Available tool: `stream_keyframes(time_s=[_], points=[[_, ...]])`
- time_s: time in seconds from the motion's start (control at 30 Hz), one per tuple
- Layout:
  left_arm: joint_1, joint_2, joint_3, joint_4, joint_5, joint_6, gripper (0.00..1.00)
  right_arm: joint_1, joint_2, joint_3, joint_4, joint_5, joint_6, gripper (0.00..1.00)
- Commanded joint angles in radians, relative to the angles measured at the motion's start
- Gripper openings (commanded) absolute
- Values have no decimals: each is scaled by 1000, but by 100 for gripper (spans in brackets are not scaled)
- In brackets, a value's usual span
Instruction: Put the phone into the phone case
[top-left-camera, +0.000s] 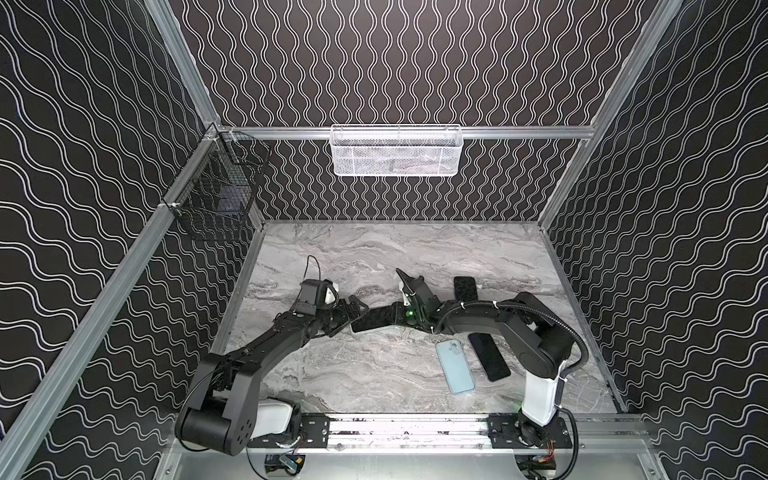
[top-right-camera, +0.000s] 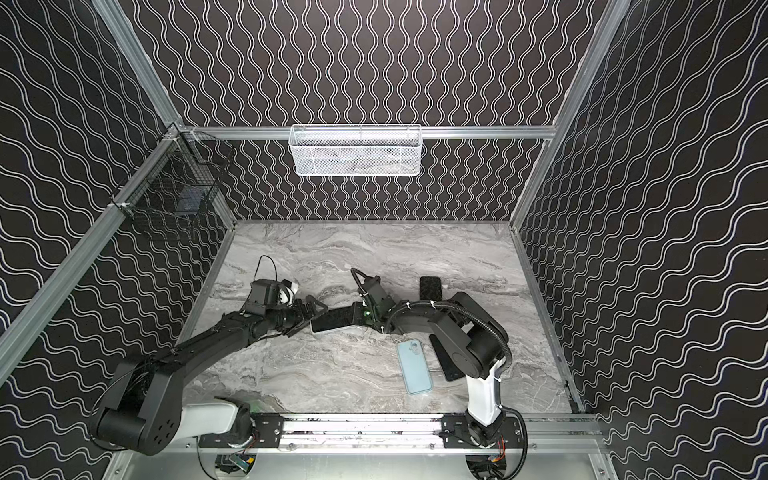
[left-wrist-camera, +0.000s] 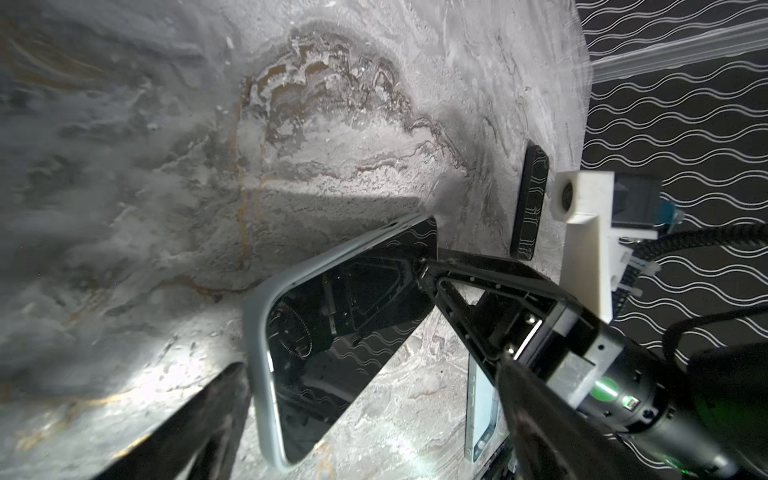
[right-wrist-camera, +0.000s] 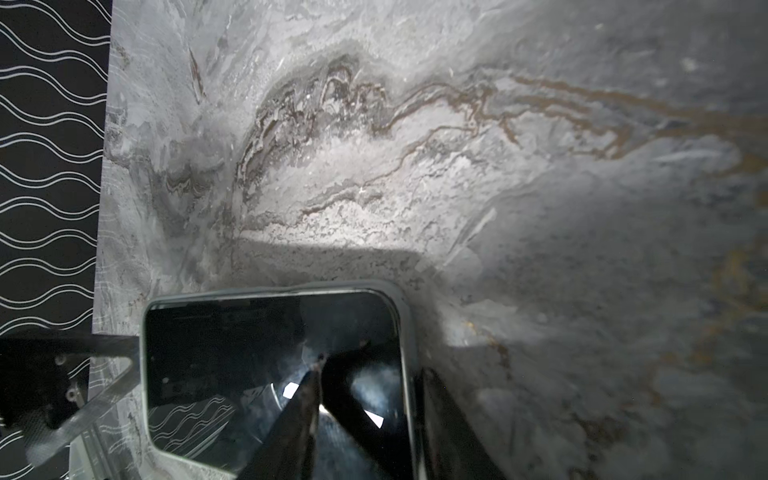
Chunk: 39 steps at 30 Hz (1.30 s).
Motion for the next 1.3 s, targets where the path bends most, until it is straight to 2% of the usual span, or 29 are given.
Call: stream_keyframes(time_s=[0.0,0.3,0.6,0.73,0.83,0.97,1.03,1.13,1.27], points=[[-3,-7,-21,154,56,-41,92,4,-7,-34,-36,-23,13,40],[-3,-47,-90,304,47,-97,84,4,-14,-52,-26,-17,15,40],[-5,-98,-167,488,27,-182,87,4,-14,-63,-15,-17,21,40],[-7,-106,-174,470,4,-184,90,4,-14,-60,-13,-17,20,40],[-6,-125,-186,425,-41,-177,92,4,-14,-62,-13,-15,23,40],[-6,-157,-91,14,-183,-79,97,5,-57,-71,-17,-6,22,40],[-6,-153,-46,-128,-229,-25,98,4,-65,-75,-22,0,20,42],[-6,-121,3,-253,-236,30,98,3,-77,-74,-25,0,14,44],[-7,-43,26,-293,-181,56,98,1,-71,-48,-43,-21,-4,48]])
